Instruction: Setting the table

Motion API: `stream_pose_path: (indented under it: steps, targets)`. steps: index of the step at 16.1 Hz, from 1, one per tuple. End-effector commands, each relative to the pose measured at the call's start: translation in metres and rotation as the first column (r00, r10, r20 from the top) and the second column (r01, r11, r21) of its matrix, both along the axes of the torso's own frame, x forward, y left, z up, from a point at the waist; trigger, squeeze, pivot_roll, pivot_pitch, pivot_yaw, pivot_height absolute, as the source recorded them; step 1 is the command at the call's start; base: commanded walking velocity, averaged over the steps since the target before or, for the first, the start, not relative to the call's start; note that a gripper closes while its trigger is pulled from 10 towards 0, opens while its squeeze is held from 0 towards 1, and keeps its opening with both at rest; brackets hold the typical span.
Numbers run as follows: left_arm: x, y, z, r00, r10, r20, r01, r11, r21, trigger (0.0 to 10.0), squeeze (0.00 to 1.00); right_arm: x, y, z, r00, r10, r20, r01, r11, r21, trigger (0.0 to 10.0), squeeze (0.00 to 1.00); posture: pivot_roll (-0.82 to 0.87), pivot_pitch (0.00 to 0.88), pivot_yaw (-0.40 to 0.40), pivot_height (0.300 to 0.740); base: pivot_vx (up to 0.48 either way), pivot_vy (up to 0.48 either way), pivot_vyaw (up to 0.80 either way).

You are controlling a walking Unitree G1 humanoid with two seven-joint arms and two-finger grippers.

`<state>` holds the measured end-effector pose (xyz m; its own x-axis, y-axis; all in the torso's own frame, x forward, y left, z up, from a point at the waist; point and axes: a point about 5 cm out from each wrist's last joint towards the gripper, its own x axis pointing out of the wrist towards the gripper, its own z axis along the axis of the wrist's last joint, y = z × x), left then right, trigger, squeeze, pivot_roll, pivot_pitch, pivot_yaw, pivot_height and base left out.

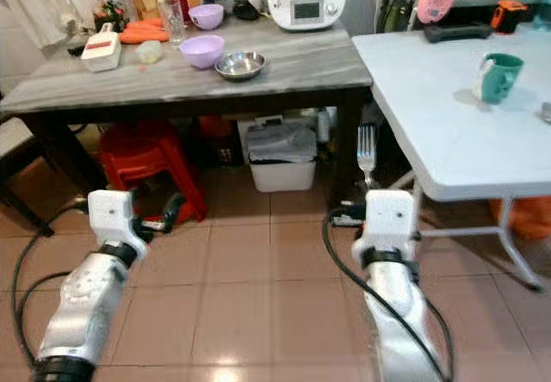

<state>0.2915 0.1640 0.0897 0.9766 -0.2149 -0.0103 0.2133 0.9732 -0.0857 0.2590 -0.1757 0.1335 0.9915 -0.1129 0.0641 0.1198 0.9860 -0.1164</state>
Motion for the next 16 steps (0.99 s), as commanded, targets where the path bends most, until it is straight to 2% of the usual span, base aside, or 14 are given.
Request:
stream_pose_path:
  steps: [1,5,6,7,9,16]
  targets:
    - [0.0,0.01,0.004,1.0,0.008,0.011,-0.008,0.999,0.032,10.0,0.0,0.002,0.007,0.008,0.999,0.017,0.038,-0.018,1.0,0.021,10.0,0.0,-0.09,0.0,0.084,0.74,0.315,0.0,0.0]
    - [0.0,0.013,0.004,1.0,0.004,0.009,-0.005,0.999,0.042,10.0,0.0,0.002,0.009,0.008,0.999,0.016,0.051,-0.017,0.999,0.032,10.0,0.0,-0.09,0.0,0.086,0.74,0.326,0.0,0.0]
    - [0.001,0.013,0.005,1.0,0.006,0.012,-0.007,0.999,0.04,10.0,0.0,0.0,0.008,0.013,0.996,0.011,0.088,-0.013,1.0,0.024,10.0,0.0,-0.09,0.0,0.087,0.74,0.326,0.0,0.0]
    - [0.002,0.011,0.007,1.0,0.005,0.023,-0.006,0.999,0.037,10.0,0.0,-0.002,0.012,0.02,0.989,0.05,0.141,-0.06,0.996,0.068,10.0,0.0,-0.09,0.0,0.09,0.74,0.33,0.0,0.0]
    - [0.002,0.01,0.007,1.0,0.001,0.026,-0.001,0.999,0.033,10.0,0.0,-0.002,0.012,0.025,0.985,0.038,0.168,-0.046,0.998,0.043,10.0,0.0,-0.09,0.0,0.091,0.74,0.326,0.0,0.0]
    - [0.006,0.007,0.01,0.999,0.0,0.041,-0.001,1.0,0.032,10.0,0.0,0.0,0.009,0.015,0.987,-0.018,0.158,0.004,0.996,0.091,10.0,0.0,-0.09,0.0,0.096,0.74,0.329,0.0,0.0]
